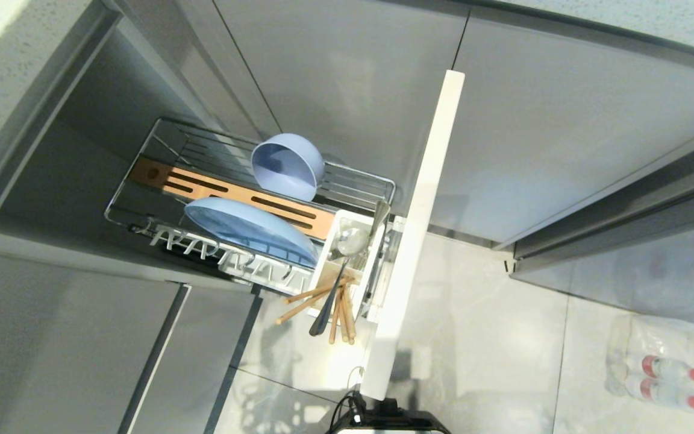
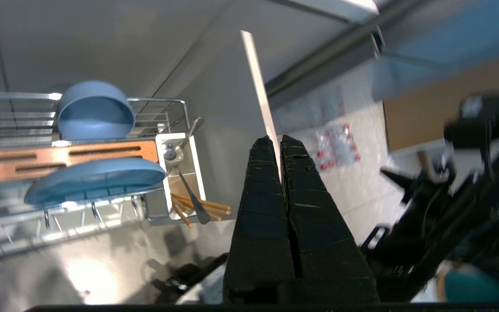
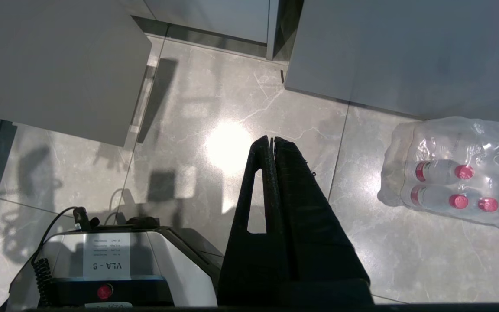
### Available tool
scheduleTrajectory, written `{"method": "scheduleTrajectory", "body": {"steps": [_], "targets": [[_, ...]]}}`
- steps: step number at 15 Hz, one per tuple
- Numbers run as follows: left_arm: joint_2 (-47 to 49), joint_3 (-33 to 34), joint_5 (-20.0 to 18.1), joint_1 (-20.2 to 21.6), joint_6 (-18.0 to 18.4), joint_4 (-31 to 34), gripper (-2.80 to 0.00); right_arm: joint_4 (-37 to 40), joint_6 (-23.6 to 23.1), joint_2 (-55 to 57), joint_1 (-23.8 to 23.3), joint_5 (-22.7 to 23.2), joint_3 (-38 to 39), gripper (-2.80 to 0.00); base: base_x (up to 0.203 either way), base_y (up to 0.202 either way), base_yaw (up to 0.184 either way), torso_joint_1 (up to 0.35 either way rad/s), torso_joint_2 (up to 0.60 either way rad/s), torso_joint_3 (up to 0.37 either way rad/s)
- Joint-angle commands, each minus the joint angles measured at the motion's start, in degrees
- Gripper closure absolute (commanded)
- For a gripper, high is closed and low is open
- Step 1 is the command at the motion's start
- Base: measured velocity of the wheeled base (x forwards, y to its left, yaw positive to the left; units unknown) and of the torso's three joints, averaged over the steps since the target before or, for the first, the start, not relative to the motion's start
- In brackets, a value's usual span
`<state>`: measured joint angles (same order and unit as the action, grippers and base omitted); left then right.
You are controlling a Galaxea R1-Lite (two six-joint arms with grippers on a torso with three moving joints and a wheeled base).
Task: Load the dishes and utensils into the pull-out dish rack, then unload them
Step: Take the plate out of the cupboard
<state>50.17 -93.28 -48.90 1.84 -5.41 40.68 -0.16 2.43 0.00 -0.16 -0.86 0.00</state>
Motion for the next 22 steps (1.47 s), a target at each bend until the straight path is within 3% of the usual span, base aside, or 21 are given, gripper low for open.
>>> {"method": "scheduleTrajectory", "body": {"steps": [1,2,4,6,8,10,11,12,13,14,15,16,19,21,22], "targets": [[1.9,-2.1,2.6,0.0,-5.4,0.1,0.0,0.0,0.0,0.1,0.0,0.0,0.0,0.0,0.0,0.0,0.0,0.0,0.0,0.0],[2.8,-3.9,6.3,0.1,-9.7,0.1,0.0,0.0,0.0,0.1,0.0,0.0,0.0,0.0,0.0,0.0,0.0,0.0,0.0,0.0],[4.2,-6.8,8.2,0.0,-17.0,0.6,0.0,0.0,0.0,0.1,0.0,0.0,0.0,0.0,0.0,0.0,0.0,0.0,0.0,0.0],[4.9,-6.4,2.1,-0.9,-15.2,2.6,0.0,0.0,0.0,0.1,0.0,0.0,0.0,0.0,0.0,0.0,0.0,0.0,0.0,0.0],[5.6,-5.6,-5.9,-1.0,-6.5,6.0,0.0,0.0,0.0,0.1,0.0,0.0,0.0,0.0,0.0,0.0,0.0,0.0,0.0,0.0],[6.4,-4.7,-8.8,-1.0,7.3,10.7,0.0,0.0,0.0,0.1,0.0,0.0,0.0,0.0,0.0,0.0,0.0,0.0,0.0,0.0],[7.4,-4.9,-9.3,-1.0,12.3,13.6,0.0,0.0,0.0,0.1,0.0,0.0,0.0,0.0,0.0,0.0,0.0,0.0,0.0,0.0],[7.9,-5.4,-9.1,-0.9,13.2,15.2,0.0,0.0,0.0,0.1,0.0,0.0,0.0,0.0,0.0,0.0,0.0,0.0,0.0,0.0],[8.3,-5.9,-7.7,-0.4,9.0,15.5,0.0,0.0,0.0,0.1,0.0,0.0,0.0,0.0,0.0,0.0,0.0,0.0,0.0,0.0],[8.7,-6.7,-4.4,0.5,2.2,14.5,0.0,0.0,0.0,0.1,0.0,0.0,0.0,0.0,0.0,0.0,0.0,0.0,0.0,0.0],[9.1,-7.4,-0.3,0.9,-4.8,12.4,0.0,0.0,0.0,0.1,0.0,0.0,0.0,0.0,0.0,0.0,0.0,0.0,0.0,0.0],[9.4,-8.2,6.4,1.2,-12.4,9.1,0.0,0.0,0.0,0.0,0.0,0.0,0.0,0.0,0.0,0.0,0.0,0.0,0.0,0.0],[9.5,-11.0,23.0,1.3,-24.3,4.0,0.0,0.0,0.0,0.1,0.1,0.0,0.0,0.0,0.0,0.0,0.0,0.0,0.0,0.0],[9.4,-12.0,28.5,1.3,-32.0,3.7,0.0,0.0,0.0,0.1,0.0,0.0,0.0,0.0,0.0,0.0,0.0,0.0,0.0,0.0],[9.3,-12.1,29.1,0.9,-35.8,4.2,0.0,0.0,0.0,0.1,0.0,0.0,0.0,0.0,0.0,0.0,0.0,0.0,0.0,0.0]]}}
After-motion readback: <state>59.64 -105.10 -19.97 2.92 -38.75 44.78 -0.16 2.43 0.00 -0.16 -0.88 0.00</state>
